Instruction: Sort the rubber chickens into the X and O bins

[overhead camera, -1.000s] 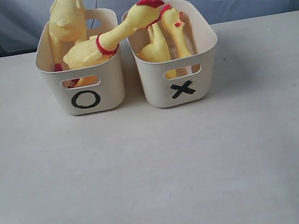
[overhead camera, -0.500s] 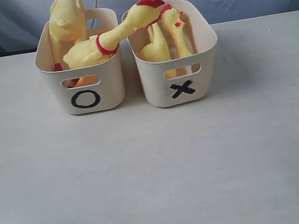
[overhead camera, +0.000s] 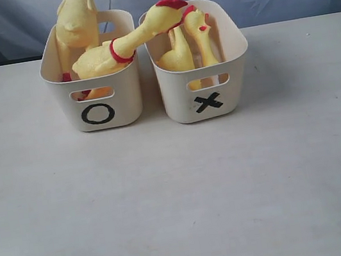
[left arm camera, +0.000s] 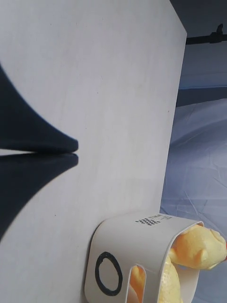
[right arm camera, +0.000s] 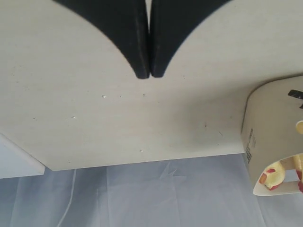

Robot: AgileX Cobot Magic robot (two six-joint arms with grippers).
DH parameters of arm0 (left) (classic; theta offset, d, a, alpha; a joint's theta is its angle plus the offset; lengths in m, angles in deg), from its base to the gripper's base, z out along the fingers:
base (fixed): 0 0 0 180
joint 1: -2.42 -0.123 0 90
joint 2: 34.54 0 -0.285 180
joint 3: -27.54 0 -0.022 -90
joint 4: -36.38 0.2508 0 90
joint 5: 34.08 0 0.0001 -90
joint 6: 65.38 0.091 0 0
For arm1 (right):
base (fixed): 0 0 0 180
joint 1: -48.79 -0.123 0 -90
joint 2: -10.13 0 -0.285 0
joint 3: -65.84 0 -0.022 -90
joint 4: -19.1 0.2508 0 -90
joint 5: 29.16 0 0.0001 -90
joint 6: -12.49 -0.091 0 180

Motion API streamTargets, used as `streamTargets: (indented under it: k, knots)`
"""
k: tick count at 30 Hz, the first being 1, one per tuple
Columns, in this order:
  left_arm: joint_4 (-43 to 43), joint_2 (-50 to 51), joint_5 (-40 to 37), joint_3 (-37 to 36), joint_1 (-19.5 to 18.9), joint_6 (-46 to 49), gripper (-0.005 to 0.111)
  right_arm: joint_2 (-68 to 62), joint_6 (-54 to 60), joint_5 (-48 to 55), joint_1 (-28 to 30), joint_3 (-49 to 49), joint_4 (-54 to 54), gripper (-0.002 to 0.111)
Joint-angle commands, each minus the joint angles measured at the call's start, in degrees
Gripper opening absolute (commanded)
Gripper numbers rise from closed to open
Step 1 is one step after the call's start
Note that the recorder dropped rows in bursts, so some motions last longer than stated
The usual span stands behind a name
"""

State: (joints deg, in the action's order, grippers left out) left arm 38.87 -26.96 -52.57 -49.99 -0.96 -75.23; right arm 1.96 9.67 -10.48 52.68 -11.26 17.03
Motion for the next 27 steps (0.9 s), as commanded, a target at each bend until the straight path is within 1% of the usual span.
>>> streamTargets:
  k: [1, 5, 27]
  knots:
    - [0.1, 0.2, 0.5, 0.3, 0.0, 0.0, 0.000, 0.4, -0.6, 0.0, -1.1, -0.1, -1.4, -0.001]
    - [0.1, 0.2, 0.5, 0.3, 0.0, 0.0, 0.000, 0.4, -0.7, 0.1, -2.3, -0.1, -1.3, -0.001]
    - [0.1, 0.2, 0.5, 0.3, 0.0, 0.0, 0.000, 0.4, -0.4, -0.3, -2.3, -0.1, -0.9, -0.001]
